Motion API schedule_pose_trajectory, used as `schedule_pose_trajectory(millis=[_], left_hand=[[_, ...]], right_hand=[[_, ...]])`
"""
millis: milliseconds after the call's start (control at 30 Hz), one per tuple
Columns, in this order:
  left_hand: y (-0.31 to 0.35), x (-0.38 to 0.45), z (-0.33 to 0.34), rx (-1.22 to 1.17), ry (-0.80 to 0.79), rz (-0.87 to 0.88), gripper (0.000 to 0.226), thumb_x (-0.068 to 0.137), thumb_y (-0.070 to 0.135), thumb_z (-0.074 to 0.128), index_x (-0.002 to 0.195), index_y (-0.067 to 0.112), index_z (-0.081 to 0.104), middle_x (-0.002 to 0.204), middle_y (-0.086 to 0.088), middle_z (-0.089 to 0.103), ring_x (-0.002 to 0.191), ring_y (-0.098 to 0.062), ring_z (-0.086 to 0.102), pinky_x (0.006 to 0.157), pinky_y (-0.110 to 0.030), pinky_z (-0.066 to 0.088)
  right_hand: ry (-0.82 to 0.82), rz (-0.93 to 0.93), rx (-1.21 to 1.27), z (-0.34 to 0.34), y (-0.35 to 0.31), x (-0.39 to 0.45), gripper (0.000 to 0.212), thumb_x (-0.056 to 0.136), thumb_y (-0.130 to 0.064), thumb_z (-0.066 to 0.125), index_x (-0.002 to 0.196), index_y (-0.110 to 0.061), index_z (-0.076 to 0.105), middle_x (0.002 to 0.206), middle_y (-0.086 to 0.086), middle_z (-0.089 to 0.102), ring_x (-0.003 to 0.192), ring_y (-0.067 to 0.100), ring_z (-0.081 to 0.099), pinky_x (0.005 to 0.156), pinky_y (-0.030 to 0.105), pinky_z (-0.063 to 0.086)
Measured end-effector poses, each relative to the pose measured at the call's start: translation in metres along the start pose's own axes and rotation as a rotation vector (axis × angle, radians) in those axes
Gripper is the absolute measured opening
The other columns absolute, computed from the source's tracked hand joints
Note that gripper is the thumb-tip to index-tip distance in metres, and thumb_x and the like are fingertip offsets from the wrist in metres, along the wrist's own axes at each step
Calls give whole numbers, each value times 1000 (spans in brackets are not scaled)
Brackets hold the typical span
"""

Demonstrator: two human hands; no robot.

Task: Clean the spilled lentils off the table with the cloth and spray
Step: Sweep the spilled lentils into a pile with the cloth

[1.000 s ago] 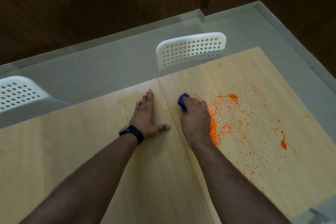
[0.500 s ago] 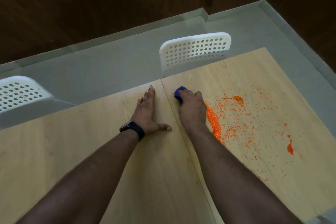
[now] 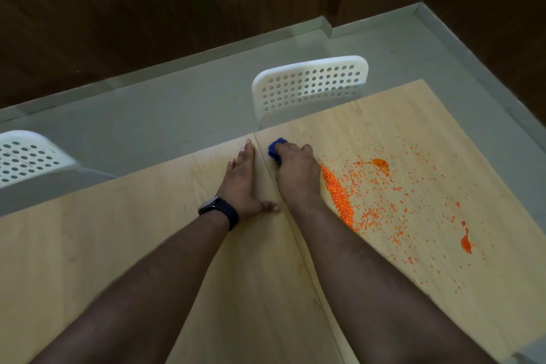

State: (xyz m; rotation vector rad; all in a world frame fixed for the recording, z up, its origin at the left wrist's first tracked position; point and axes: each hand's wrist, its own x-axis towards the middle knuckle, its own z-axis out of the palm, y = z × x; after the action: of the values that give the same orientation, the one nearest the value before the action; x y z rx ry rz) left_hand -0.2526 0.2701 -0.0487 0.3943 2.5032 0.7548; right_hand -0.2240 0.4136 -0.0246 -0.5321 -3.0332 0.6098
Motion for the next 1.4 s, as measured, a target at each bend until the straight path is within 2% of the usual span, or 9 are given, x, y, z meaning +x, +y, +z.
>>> schedule_pose_trajectory(millis=[167,300,467,600,733,933,1067,1200,1400], left_hand=[[6,-8,2,-27,5,-24,159,59,47,99,162,31,-21,174,6,-4,160,-24,-5,126,-42,7],[13,-16,8,-13,5,-2,149,69,38,96,162,30,-20,174,6,-4,160,-23,-2,125,-38,6],[20,-29,22,-38,-7,28,140,75,32,92,163,34,-18,174,7,0,160,-20,3,126,-34,6],[23,-47,33,-37,-46,74,143,73,30,92,163,24,-19,174,4,2,160,-19,2,125,-30,-2],[19,-68,48,7,-60,99,143,69,32,92,164,23,-15,174,5,-1,160,-17,-2,128,-31,-3],[32,-94,63,-20,3,1,131,81,32,88,164,31,-14,174,8,-3,159,-19,3,127,-37,10],[35,-115,79,-30,58,7,113,93,28,77,165,27,-10,174,5,4,159,-20,7,127,-36,11],[32,-138,95,-10,26,52,122,86,31,82,165,24,-11,171,12,-3,152,-5,-3,124,-27,-2],[24,-165,111,7,-60,98,134,75,25,85,164,27,-16,173,8,2,157,-10,-3,126,-28,-5]], right_hand=[[123,278,110,-17,39,12,47,98,-2,47,137,-20,66,120,11,66,109,32,55,85,36,47],[169,372,125,-28,61,5,52,93,6,46,136,-17,66,119,11,69,110,31,54,76,31,38],[149,233,188,-33,38,-40,59,87,4,53,140,-20,64,120,8,66,101,29,52,76,31,37],[28,107,200,-18,19,-90,52,93,-4,56,143,-19,61,130,6,66,110,30,53,87,38,48],[-90,37,78,-3,33,-123,53,96,-13,59,149,-21,52,150,-4,56,119,25,47,91,34,49],[13,229,62,-26,86,-109,51,96,-4,50,144,-20,60,139,0,64,119,28,49,92,38,47],[41,142,166,-38,93,-126,60,91,4,51,146,-18,61,141,1,65,122,26,50,99,35,45],[22,-35,201,-34,77,-179,56,91,-2,59,143,-22,62,138,-5,66,108,21,51,86,34,49],[-167,-88,117,-14,73,-246,49,98,-13,55,144,-29,58,144,-10,60,106,20,45,82,34,50]])
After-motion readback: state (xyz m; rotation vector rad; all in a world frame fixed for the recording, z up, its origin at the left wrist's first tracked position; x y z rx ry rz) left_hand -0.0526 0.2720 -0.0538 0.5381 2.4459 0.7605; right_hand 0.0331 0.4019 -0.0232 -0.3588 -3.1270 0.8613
